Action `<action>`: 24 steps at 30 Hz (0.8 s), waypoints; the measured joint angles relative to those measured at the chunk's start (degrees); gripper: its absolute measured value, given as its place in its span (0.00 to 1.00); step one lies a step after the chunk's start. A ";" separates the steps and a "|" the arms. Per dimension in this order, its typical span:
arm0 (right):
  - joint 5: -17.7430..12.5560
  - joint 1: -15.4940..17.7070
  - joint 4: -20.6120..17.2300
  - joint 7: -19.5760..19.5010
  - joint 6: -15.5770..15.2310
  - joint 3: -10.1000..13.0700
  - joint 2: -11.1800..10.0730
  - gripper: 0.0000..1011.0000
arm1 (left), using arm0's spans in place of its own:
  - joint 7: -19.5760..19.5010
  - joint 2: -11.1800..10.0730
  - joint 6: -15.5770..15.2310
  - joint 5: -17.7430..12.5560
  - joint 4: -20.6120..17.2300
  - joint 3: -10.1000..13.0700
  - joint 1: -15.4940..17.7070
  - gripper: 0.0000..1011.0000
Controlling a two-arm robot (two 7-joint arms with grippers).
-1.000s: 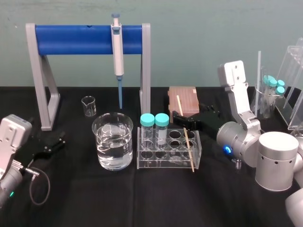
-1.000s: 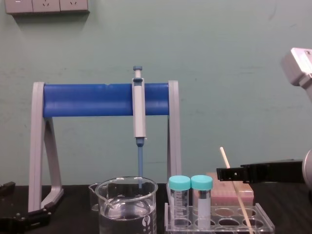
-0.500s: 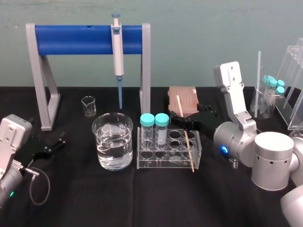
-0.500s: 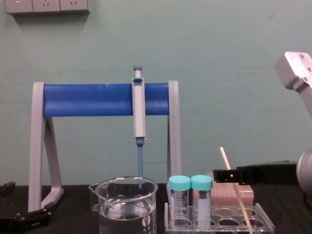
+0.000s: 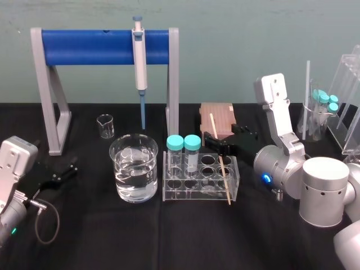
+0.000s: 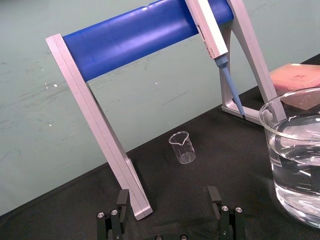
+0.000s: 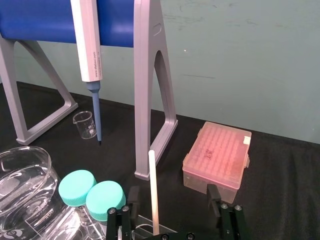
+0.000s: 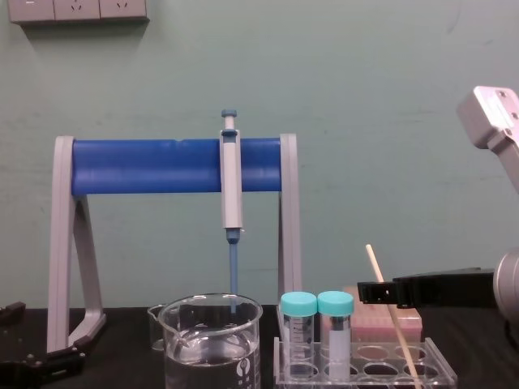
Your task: Hold the thermometer with one hand and immerse one end into the beaker, then reinsert it into the test tube rack.
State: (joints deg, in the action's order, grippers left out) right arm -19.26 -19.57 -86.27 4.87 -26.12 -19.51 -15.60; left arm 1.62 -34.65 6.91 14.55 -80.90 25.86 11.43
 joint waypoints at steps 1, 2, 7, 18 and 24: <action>-0.01 0.00 -0.01 0.00 -0.02 -0.01 -0.01 0.85 | 0.00 0.00 0.00 0.00 0.00 0.00 0.00 0.99; -0.02 0.00 -0.02 0.01 -0.03 -0.02 -0.01 0.83 | 0.00 0.00 0.00 0.00 0.00 0.00 0.00 0.99; -0.05 0.00 -0.03 0.03 -0.06 -0.04 -0.03 0.67 | 0.00 0.00 0.00 0.00 0.00 0.00 0.00 0.99; -0.10 0.00 -0.08 0.05 -0.12 -0.04 -0.07 0.31 | 0.00 0.00 0.00 0.00 0.00 0.00 0.00 0.99; -0.14 0.00 -0.09 0.05 -0.13 -0.04 -0.07 0.10 | 0.00 0.00 0.00 0.00 0.00 0.00 0.00 0.99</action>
State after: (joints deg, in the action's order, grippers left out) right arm -19.39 -19.56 -86.36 4.93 -26.25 -19.55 -15.66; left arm 1.62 -34.64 6.91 14.55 -80.90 25.86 11.43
